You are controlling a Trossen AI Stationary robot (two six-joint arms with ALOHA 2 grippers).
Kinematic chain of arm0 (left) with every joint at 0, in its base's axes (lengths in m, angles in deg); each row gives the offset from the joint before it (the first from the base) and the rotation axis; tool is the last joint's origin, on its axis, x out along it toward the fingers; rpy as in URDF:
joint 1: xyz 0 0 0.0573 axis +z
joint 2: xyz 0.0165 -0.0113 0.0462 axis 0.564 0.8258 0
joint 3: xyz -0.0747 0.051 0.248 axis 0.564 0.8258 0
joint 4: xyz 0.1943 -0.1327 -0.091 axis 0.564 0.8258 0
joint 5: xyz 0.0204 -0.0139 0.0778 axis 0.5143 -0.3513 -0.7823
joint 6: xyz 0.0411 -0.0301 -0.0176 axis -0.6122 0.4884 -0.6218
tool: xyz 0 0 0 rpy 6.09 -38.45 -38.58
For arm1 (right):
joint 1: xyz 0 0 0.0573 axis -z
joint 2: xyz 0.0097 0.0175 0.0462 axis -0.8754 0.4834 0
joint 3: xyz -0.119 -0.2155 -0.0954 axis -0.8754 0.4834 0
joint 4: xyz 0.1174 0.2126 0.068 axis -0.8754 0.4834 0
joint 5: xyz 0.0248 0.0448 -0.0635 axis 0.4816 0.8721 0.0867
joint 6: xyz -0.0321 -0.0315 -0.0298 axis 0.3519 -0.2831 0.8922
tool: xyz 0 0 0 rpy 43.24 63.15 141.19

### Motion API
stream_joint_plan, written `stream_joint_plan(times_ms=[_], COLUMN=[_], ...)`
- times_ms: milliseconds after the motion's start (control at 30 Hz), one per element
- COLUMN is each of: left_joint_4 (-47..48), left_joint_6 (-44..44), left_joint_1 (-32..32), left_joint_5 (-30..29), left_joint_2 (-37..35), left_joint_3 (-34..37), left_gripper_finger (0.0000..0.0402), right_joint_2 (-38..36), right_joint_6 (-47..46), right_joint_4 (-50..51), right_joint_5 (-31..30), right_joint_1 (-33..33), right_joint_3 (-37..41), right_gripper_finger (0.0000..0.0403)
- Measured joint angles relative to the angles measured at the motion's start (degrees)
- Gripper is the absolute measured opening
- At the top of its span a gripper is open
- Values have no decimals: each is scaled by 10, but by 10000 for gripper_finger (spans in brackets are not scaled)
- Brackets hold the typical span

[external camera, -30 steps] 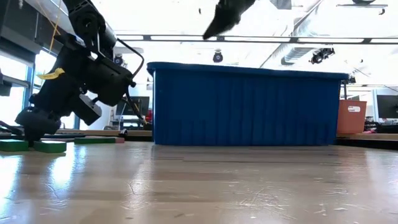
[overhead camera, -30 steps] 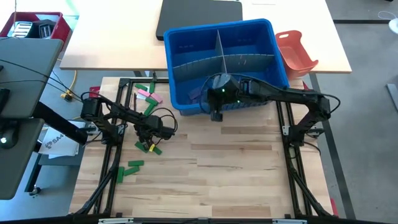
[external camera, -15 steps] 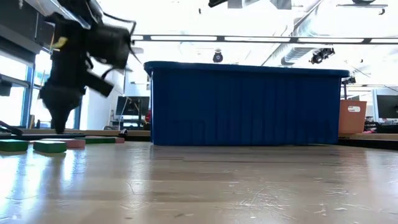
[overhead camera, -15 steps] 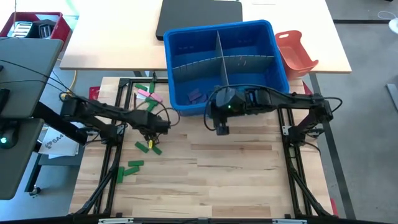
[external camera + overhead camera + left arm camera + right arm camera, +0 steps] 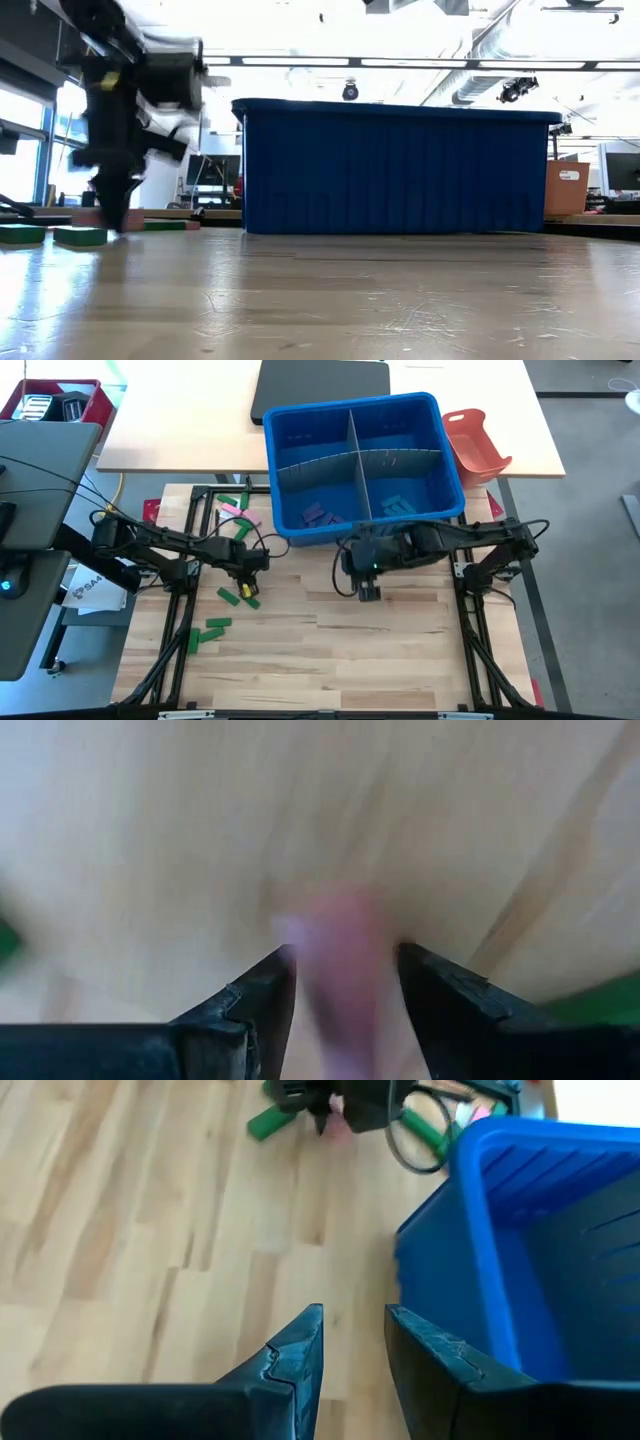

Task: Sort blocks
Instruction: Put the pink block into the top right of the blue bin, then put the pink block into the blue bin with the other pink block

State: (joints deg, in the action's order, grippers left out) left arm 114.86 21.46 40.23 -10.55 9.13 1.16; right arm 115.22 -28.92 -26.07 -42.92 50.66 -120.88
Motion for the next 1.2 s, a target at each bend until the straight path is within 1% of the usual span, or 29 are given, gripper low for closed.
stream_joint_plan(times_ms=[100,200,400,600,733,800,867,967,1100,1200], left_joint_4=[-16,-32,-37,-30,8,20,51,103,149,141], left_joint_6=[-1,-1,20,29,47,73,111,127,135,129], left_joint_1=[-8,-11,-12,-12,-13,-16,-17,-5,30,59], left_joint_5=[0,3,10,10,3,0,-6,-6,-10,-21], left_joint_2=[-1,1,0,-5,-4,-5,-5,-5,-6,-6], left_joint_3=[3,4,4,2,-22,-46,-64,-74,-61,-46], left_gripper_finger=[160,141,89,43,7,2,11,45,117,171], right_joint_2=[0,0,-3,-8,-10,-12,-12,-13,-13,-13], right_joint_6=[-25,-61,-133,-185,-199,-200,-199,-199,-199,-199], right_joint_4=[21,48,104,131,140,140,140,140,140,140], right_joint_5=[-15,-42,-108,-166,-190,-201,-204,-205,-205,-205], right_joint_1=[-27,-58,-126,-176,-194,-199,-201,-201,-201,-201], right_joint_3=[0,0,0,0,0,0,0,0,0,0], right_gripper_finger=[103,103,103,103,103,103,103,103,103,103])
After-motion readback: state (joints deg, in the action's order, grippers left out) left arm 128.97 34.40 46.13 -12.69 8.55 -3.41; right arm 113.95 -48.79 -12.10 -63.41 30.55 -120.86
